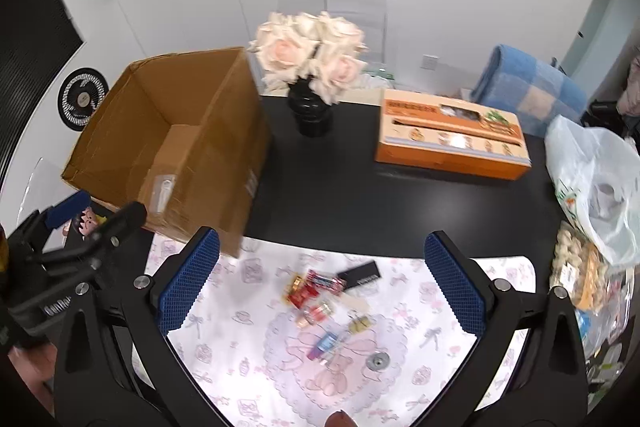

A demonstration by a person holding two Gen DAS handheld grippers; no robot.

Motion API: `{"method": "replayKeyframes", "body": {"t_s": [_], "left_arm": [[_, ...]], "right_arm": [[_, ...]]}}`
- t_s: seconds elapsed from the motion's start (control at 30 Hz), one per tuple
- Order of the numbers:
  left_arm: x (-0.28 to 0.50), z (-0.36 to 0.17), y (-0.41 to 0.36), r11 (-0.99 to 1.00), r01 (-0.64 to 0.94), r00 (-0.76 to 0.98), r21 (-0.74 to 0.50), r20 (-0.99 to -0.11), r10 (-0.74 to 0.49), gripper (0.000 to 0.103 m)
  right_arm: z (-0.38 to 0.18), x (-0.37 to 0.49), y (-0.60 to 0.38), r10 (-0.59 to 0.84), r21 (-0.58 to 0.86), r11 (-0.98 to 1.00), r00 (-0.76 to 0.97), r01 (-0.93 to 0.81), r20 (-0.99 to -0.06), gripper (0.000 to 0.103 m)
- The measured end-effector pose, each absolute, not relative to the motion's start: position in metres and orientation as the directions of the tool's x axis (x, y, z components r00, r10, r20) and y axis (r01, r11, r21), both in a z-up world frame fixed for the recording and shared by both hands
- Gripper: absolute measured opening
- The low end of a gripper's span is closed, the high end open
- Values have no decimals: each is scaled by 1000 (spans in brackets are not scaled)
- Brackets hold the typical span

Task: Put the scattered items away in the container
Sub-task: 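Move both grippers back over the mat toward the remaining items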

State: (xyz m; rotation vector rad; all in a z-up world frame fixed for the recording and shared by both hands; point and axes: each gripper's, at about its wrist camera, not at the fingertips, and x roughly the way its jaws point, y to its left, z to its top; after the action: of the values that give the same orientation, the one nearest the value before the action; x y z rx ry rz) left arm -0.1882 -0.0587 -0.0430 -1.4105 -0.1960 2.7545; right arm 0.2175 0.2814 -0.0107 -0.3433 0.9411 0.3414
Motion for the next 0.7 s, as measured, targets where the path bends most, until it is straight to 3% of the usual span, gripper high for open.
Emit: {"method": "replayKeyframes", "body": {"t_s": [0.33,0.7], "left_arm": [[-148,-67,15,-992,-63,-588,-111,-799,127,97],[-107,-108,54,-989,-137,-562,-58,-818,126,97]], "right_arm": [[-25,194,206,109,-140,912,555,-387,-824,103],[-79,176,151,134,-73,930,517,-361,-846,103]]}}
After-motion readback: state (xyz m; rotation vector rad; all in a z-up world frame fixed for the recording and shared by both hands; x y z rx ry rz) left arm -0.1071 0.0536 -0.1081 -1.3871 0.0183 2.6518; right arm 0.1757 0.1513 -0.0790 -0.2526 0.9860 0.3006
